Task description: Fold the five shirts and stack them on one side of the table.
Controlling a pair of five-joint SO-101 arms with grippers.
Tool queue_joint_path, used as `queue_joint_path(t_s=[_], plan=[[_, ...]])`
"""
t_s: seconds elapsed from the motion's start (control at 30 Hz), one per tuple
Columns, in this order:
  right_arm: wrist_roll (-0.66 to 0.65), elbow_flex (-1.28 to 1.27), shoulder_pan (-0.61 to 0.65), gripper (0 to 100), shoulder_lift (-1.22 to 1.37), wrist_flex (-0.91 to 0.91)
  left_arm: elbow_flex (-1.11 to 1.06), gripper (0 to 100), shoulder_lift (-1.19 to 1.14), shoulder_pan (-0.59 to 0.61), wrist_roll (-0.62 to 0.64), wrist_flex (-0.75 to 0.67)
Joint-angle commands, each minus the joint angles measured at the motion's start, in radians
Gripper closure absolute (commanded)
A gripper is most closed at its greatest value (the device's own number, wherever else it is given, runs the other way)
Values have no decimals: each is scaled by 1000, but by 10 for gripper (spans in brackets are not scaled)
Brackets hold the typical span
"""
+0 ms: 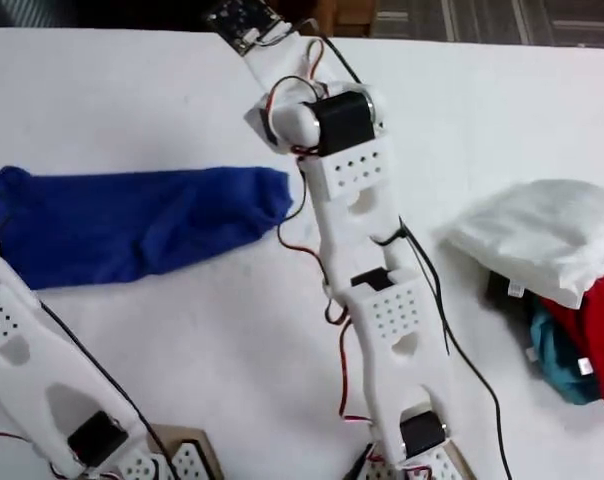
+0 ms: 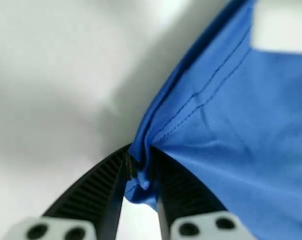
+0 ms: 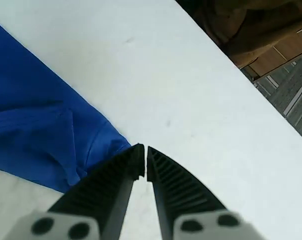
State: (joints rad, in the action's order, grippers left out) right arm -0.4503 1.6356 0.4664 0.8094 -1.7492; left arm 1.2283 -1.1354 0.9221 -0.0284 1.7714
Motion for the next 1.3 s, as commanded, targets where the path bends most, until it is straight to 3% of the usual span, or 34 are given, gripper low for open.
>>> queue_joint_path(t_s=[0.0, 0.17, 0.37, 0.9, 1.07, 1.27], plan=[[-9, 32, -8, 981, -87, -19, 36, 972, 123, -12, -9, 14], [-9, 32, -12, 981, -101, -19, 33, 972, 264, -169, 37, 14], [-9, 32, -56, 981, -125, -19, 27, 972, 394, -453, 48, 15], [-8, 32, -242, 981, -199, -19, 13, 970, 410, -1069, 2, 17], [-8, 31, -288, 981, -222, -19, -105, 972, 350, -1192, 2, 14], [-8, 31, -320, 981, -220, -19, -134, 969, 295, -1204, 23, 14]])
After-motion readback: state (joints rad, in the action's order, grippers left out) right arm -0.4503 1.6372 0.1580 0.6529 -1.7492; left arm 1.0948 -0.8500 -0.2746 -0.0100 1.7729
